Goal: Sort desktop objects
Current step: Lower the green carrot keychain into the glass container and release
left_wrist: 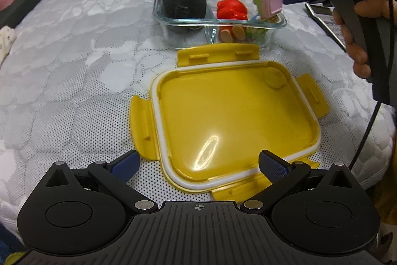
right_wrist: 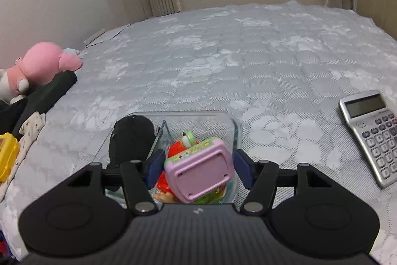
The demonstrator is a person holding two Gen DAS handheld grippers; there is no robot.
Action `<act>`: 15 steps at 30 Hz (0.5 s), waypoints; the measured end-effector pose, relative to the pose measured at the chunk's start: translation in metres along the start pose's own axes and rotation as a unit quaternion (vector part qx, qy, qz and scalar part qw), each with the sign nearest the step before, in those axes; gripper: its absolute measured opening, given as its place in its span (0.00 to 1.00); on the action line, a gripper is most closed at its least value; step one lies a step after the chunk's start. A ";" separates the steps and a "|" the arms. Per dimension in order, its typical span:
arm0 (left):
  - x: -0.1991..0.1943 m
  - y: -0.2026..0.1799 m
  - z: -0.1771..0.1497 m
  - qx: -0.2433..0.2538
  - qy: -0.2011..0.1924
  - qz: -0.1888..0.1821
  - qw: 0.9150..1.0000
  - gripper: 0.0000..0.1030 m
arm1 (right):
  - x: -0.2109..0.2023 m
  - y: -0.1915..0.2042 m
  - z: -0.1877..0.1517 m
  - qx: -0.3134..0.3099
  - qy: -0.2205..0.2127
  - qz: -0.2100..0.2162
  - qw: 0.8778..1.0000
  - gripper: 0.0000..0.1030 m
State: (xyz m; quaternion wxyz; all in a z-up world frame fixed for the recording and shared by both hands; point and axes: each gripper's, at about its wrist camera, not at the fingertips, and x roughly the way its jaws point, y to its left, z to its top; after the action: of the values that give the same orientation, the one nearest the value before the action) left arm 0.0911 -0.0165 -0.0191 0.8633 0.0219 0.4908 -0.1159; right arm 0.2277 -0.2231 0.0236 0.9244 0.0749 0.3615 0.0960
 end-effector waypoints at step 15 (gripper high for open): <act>-0.004 0.017 -0.002 -0.017 -0.009 -0.027 0.999 1.00 | 0.004 0.031 0.029 -0.103 0.045 -0.083 0.990 0.50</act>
State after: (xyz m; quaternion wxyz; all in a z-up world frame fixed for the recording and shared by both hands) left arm 0.0917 0.0012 -0.0180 0.8644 -0.0070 0.4853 -0.1311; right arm 0.2462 -0.1945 0.0485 0.9147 -0.0556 0.3958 0.0589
